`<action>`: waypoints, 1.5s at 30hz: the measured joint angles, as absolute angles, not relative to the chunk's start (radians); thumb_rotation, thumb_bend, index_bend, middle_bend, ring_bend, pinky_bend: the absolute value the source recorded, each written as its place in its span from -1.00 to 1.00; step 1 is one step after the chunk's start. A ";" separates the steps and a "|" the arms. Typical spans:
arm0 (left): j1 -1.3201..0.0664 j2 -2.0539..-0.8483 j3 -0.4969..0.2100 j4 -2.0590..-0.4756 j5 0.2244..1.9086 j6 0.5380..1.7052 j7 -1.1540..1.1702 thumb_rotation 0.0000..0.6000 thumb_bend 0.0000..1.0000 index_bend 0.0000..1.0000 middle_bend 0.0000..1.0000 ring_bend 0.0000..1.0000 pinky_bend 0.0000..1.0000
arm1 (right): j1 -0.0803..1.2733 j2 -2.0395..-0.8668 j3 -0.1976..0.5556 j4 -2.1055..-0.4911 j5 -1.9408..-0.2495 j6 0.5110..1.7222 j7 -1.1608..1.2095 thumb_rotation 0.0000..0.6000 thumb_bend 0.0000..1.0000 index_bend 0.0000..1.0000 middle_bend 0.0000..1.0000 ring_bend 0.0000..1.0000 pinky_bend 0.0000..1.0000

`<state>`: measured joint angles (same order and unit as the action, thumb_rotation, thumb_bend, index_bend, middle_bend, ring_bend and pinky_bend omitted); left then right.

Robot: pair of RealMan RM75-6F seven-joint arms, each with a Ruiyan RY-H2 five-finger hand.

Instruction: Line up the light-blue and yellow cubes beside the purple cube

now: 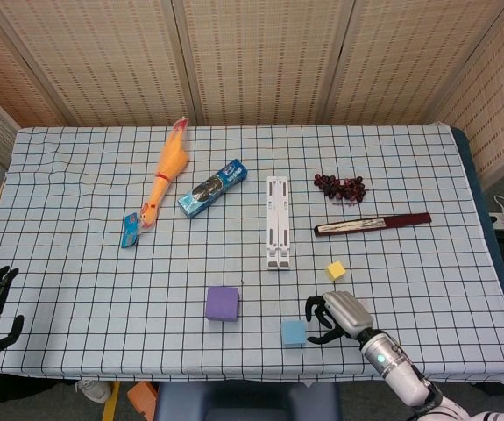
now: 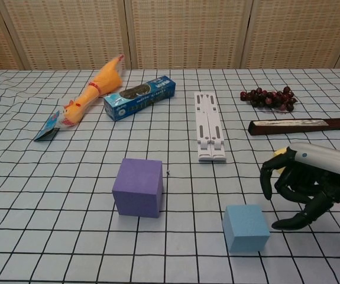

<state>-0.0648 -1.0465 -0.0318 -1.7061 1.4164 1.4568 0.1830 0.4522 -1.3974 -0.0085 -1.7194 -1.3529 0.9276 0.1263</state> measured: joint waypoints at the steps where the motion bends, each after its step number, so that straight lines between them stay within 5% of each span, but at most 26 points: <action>1: -0.065 -1.046 -0.031 -1.707 1.417 1.456 0.183 1.00 -0.12 -1.00 -1.00 -0.95 -0.42 | 0.453 -1.397 -0.010 -1.719 -1.355 0.925 0.130 1.00 -1.00 -0.10 0.73 1.00 0.97; 15: -0.068 -1.044 -0.033 -1.711 1.404 1.445 0.187 1.00 -0.12 -1.00 -1.00 -0.95 -0.42 | 0.488 -1.360 -0.034 -1.729 -1.382 0.840 0.202 1.00 -1.00 -0.43 0.73 1.00 0.97; 45: -0.067 -1.041 -0.030 -1.713 1.410 1.449 0.187 1.00 -0.11 -1.00 -1.00 -0.95 -0.42 | 0.460 -1.420 -0.015 -1.688 -1.387 0.928 0.190 1.00 -1.00 0.13 0.78 1.00 1.00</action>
